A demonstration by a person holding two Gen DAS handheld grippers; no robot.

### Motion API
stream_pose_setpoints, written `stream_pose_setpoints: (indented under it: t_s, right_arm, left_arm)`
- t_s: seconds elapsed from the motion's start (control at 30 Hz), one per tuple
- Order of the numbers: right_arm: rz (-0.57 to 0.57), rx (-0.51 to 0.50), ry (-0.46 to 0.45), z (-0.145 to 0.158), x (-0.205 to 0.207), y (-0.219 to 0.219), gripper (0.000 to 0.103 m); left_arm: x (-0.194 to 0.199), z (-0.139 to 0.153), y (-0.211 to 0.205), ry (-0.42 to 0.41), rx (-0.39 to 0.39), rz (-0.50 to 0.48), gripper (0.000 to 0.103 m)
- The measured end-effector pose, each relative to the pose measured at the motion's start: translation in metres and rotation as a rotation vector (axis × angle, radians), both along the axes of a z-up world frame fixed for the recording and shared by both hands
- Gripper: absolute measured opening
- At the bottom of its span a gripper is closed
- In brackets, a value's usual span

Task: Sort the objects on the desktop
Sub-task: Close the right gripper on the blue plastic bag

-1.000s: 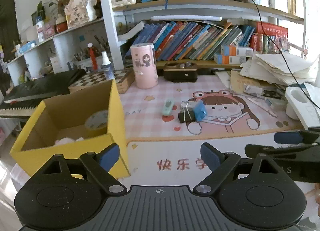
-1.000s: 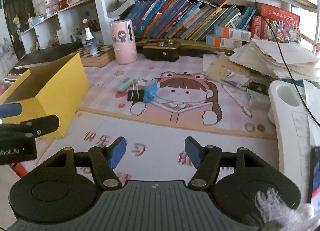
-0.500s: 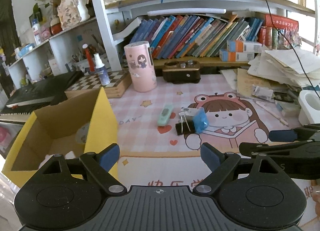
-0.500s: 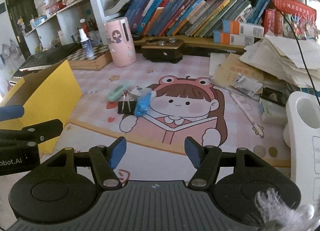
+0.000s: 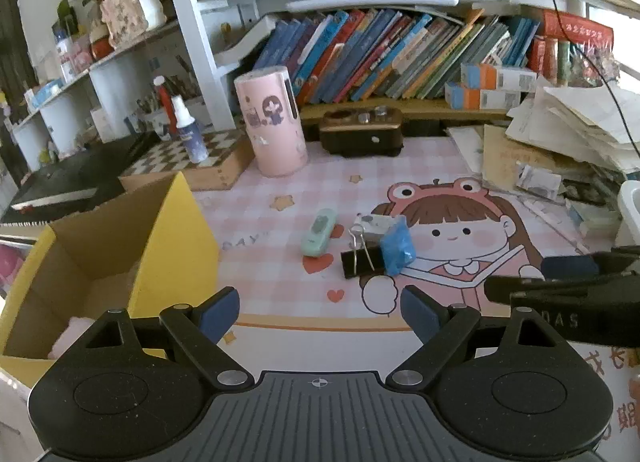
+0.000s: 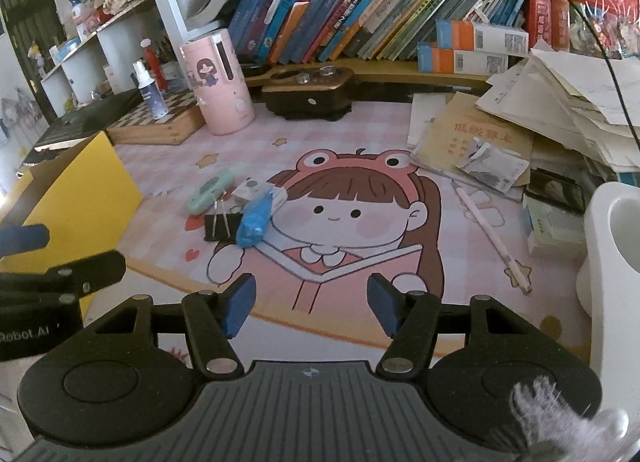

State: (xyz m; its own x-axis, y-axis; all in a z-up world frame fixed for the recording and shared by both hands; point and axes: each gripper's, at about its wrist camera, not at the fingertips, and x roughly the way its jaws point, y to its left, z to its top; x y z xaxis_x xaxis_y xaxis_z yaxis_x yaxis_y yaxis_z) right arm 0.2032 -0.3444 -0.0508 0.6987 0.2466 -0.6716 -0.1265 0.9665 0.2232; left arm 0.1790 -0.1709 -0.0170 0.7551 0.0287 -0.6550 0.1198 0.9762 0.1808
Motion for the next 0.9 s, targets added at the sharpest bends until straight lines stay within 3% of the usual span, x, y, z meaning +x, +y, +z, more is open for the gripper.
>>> stream_pose_setpoints:
  t_s: [0.43, 0.73, 0.83, 0.9]
  right_arm:
    - [0.093, 0.093, 0.047, -0.016, 0.057, 0.000, 0.047]
    - [0.154, 0.169, 0.074, -0.029, 0.102, 0.024, 0.042]
    - [0.171, 0.164, 0.087, -0.035, 0.112, 0.033, 0.037]
    - [0.185, 0.154, 0.099, -0.039, 0.117, 0.037, 0.026]
  left_arm:
    - [0.029, -0.017, -0.004, 0.051, 0.004, 0.034, 0.089]
    - [0.038, -0.025, -0.001, 0.081, 0.022, 0.055, 0.089]
    - [0.041, -0.027, -0.002, 0.087, 0.025, 0.055, 0.089]
    - [0.044, -0.029, -0.003, 0.091, 0.026, 0.052, 0.088]
